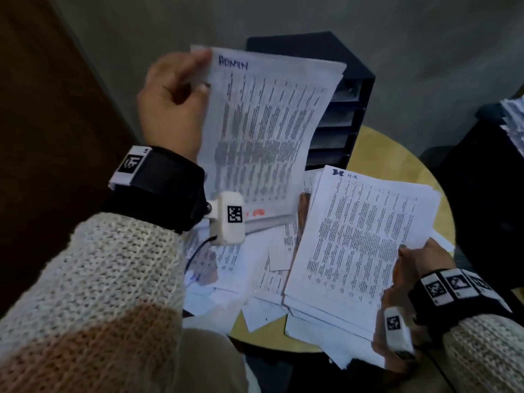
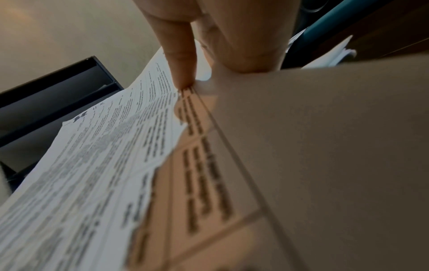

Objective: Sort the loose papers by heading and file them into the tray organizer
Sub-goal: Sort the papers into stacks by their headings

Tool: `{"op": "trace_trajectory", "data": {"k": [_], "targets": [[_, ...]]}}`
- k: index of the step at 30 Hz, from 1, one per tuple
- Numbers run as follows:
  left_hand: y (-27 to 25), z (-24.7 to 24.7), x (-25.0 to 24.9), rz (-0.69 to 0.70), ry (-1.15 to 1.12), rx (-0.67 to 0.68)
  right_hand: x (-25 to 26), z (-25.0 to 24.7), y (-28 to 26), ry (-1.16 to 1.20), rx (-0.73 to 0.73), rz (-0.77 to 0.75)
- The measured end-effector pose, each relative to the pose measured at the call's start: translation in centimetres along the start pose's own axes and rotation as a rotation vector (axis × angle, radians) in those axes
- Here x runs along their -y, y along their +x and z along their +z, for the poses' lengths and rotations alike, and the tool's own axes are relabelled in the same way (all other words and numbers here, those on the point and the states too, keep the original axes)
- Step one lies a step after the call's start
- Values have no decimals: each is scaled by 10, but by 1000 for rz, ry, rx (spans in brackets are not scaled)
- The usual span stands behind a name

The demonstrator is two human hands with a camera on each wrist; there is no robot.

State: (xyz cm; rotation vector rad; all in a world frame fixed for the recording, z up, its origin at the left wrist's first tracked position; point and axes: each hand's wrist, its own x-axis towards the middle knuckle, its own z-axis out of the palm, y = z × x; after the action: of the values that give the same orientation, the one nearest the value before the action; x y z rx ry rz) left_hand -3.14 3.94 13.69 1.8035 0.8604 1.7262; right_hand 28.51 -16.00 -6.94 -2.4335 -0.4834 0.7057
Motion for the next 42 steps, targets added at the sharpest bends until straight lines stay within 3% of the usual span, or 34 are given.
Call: {"op": "trace_trajectory", "data": {"k": [4,14,19,23,28,31,34,37,42], "targets": [[8,-23,10,-11,66,68,-3,3,3,-11,-4,-13],[-27,-37,114,-484,414,41,-7,13,15,58,-26,-22],[-39,-31,161,-520,582,358,-7,11,18,69,-25,-54],[-44,-20,180,-379,928,752,-8,8,22,52,-29,-78],[-66,-11,186,-595,1150,882,-11,7,24,109,-37,-66],[-88,8,170,-661,957,1004,-12,8,25,147,-41,-56],[-118,31,152,-593,821,1167,-12,8,24,137,-49,-66],[-137,47,143,-503,917,1367,-13,6,23,132,-49,-65],[-142,38,129,-323,1153,1481,-13,3,20,132,-28,-52]]}}
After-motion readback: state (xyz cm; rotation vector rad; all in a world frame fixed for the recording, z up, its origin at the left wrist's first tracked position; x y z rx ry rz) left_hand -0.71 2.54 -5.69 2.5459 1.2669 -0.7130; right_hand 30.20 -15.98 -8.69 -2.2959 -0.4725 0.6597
